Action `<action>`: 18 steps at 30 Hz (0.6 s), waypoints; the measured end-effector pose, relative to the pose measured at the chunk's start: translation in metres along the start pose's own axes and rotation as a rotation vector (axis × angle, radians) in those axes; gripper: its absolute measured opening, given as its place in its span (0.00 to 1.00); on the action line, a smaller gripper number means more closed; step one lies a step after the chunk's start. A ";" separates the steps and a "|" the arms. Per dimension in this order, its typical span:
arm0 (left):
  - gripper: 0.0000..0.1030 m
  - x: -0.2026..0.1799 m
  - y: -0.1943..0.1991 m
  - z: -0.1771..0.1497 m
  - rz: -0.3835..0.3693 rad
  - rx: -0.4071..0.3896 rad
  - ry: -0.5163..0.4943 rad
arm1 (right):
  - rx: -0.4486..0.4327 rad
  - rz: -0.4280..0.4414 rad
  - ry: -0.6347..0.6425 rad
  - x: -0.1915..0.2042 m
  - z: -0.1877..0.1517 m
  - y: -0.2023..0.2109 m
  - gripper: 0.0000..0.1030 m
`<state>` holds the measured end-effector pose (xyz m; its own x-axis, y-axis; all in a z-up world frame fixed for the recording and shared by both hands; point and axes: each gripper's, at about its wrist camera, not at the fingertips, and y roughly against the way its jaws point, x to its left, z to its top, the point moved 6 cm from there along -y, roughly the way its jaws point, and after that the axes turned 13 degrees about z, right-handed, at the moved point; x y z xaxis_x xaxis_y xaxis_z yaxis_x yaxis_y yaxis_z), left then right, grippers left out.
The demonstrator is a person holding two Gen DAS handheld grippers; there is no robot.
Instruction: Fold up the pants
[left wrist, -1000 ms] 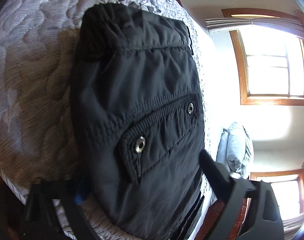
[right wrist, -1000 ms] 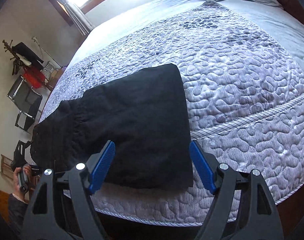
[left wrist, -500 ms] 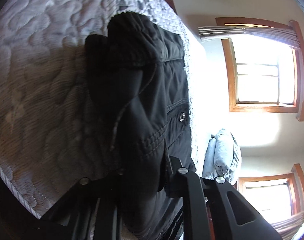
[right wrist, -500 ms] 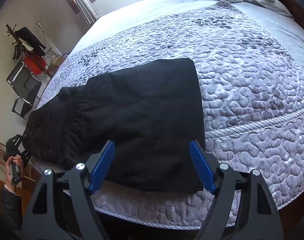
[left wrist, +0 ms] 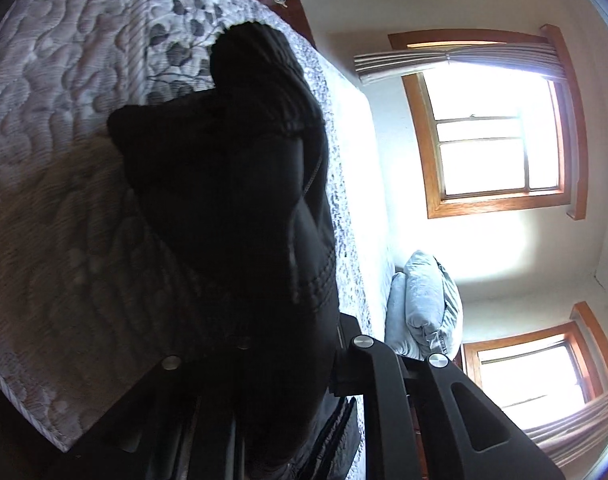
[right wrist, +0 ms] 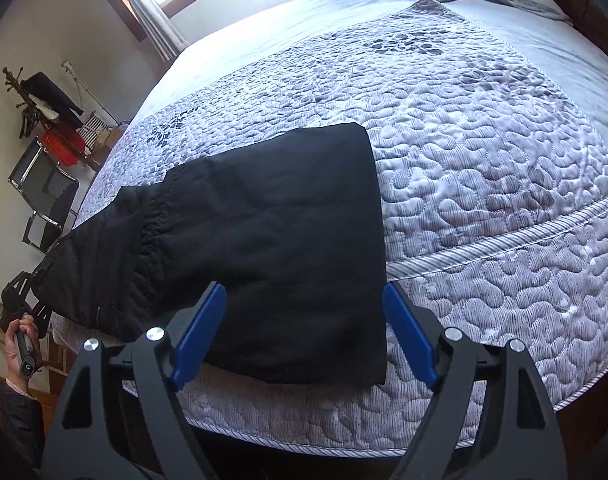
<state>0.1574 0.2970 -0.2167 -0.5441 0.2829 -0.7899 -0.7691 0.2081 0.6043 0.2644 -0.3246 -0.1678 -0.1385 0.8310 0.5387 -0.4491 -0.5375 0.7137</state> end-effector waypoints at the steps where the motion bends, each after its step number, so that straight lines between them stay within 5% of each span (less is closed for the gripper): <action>1: 0.14 -0.006 -0.002 -0.001 0.000 -0.005 -0.013 | -0.001 0.000 -0.002 -0.001 0.000 0.000 0.79; 18: 0.18 -0.138 0.001 -0.074 0.047 -0.069 -0.566 | -0.040 -0.003 -0.075 -0.024 -0.005 0.009 0.79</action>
<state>0.2066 0.1885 -0.1153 -0.3284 0.7520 -0.5716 -0.7788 0.1269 0.6143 0.2589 -0.3488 -0.1767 -0.0713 0.8189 0.5694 -0.4846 -0.5274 0.6978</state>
